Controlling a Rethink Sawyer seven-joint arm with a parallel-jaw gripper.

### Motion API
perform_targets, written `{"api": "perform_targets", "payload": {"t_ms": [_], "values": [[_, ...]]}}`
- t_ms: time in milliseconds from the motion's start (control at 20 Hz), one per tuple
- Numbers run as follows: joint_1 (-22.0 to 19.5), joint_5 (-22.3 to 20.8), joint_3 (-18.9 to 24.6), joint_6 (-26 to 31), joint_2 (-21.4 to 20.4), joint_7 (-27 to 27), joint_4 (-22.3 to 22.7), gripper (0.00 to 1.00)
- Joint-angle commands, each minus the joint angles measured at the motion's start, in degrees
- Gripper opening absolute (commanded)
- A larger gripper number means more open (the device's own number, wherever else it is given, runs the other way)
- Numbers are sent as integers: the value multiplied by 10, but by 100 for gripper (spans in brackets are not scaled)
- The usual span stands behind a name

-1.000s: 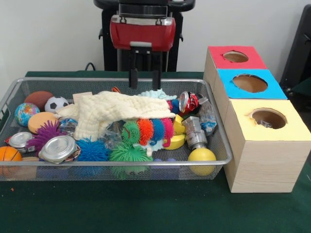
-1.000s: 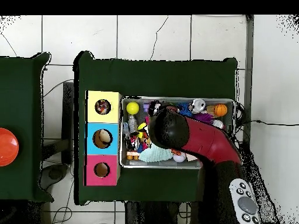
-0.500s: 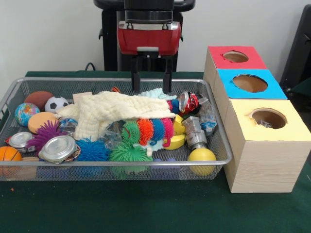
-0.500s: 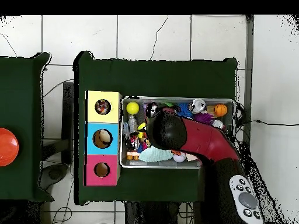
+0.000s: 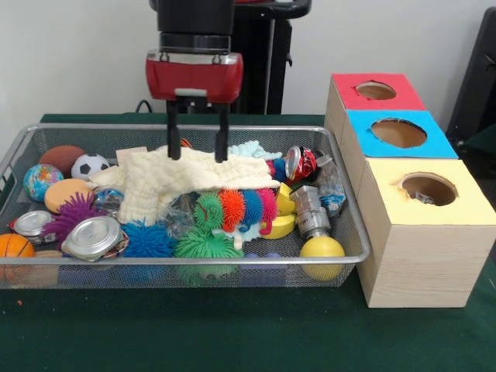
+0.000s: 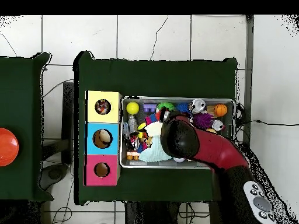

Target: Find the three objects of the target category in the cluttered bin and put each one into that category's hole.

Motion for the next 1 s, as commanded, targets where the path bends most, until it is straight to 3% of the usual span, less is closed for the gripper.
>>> {"api": "perform_targets", "payload": {"t_ms": [50, 350, 550, 1000], "values": [[-39, -46, 23, -63, 60, 73, 69, 100], [-45, -49, 0, -152, 116, 115, 85, 100], [-34, -33, -21, -182, 130, 130, 100, 100], [29, 19, -87, -173, 85, 147, 138, 100]]}}
